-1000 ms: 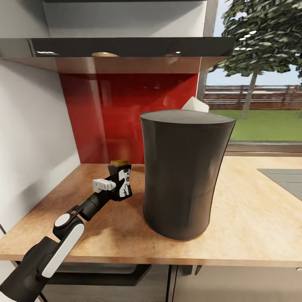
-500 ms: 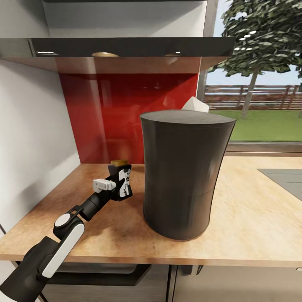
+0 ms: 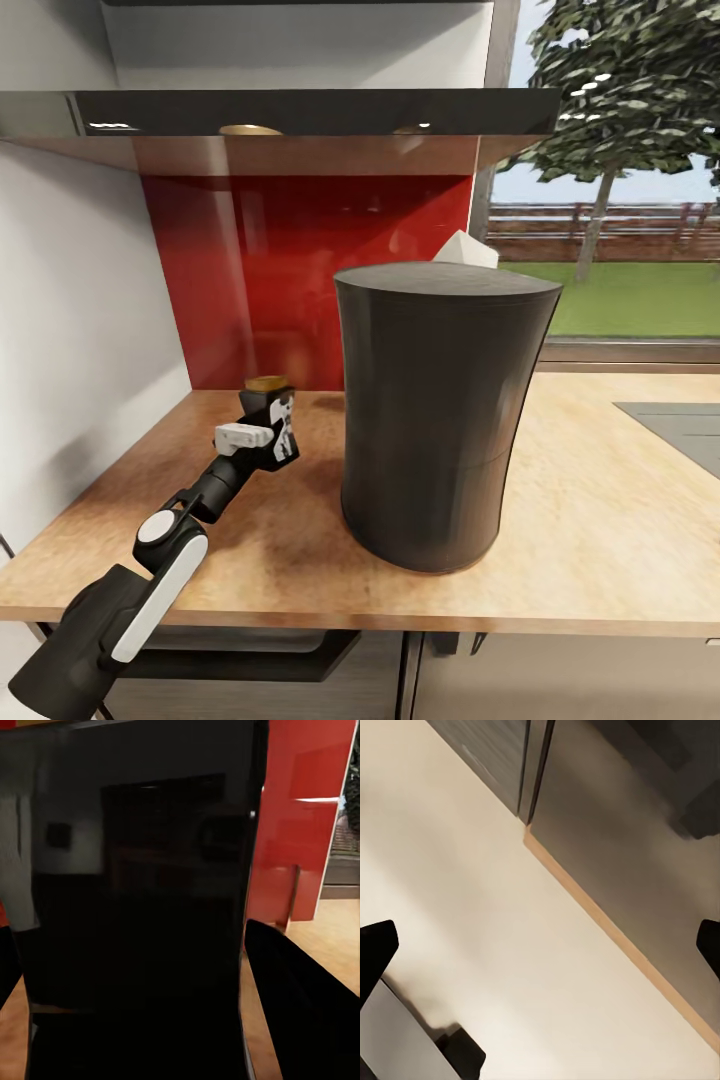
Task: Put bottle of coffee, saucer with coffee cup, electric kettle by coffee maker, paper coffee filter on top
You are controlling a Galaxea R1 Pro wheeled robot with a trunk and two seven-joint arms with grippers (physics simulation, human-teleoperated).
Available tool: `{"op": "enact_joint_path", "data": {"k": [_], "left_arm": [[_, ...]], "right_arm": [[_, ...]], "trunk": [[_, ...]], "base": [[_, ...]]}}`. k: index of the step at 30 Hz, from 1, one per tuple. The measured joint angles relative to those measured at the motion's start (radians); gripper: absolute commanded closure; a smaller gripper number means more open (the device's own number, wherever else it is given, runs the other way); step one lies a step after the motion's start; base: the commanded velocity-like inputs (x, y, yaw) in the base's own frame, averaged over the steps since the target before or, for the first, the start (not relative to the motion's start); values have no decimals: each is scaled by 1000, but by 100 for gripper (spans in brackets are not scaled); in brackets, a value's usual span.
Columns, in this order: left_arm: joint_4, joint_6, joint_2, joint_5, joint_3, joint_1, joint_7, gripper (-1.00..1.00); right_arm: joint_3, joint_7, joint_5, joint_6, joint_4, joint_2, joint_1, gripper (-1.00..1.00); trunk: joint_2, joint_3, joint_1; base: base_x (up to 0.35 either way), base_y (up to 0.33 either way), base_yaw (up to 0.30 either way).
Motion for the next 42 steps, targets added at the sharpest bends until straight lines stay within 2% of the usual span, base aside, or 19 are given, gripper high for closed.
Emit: {"op": "enact_joint_path", "data": {"k": [3, 5, 7, 10, 21, 42], "left_arm": [[1, 0, 0, -11, -1, 0, 5, 100], [1, 1, 0, -35, -16, 0, 7, 100], [0, 3, -2, -70, -61, 0, 17, 100], [0, 6, -5, -94, -95, 0, 54, 100], [0, 5, -8, -102, -132, 0, 69, 100], [0, 2, -8, -102, -136, 0, 70, 100]], "right_arm": [[0, 0, 0, 0, 1, 0, 0, -100], [0, 0, 0, 0, 1, 0, 0, -100], [0, 0, 0, 0, 1, 0, 0, -100], [0, 0, 0, 0, 1, 0, 0, -100], [0, 0, 0, 1, 1, 0, 0, -100], [0, 3, 0, 1, 1, 1, 0, -100]], "trunk": [[0, 0, 0], [0, 0, 0], [0, 0, 0], [0, 0, 0], [0, 0, 0], [0, -6, 0]], "base": [[0, 0, 0], [0, 0, 0], [0, 0, 0], [0, 0, 0], [0, 0, 0], [0, 0, 0]]}}
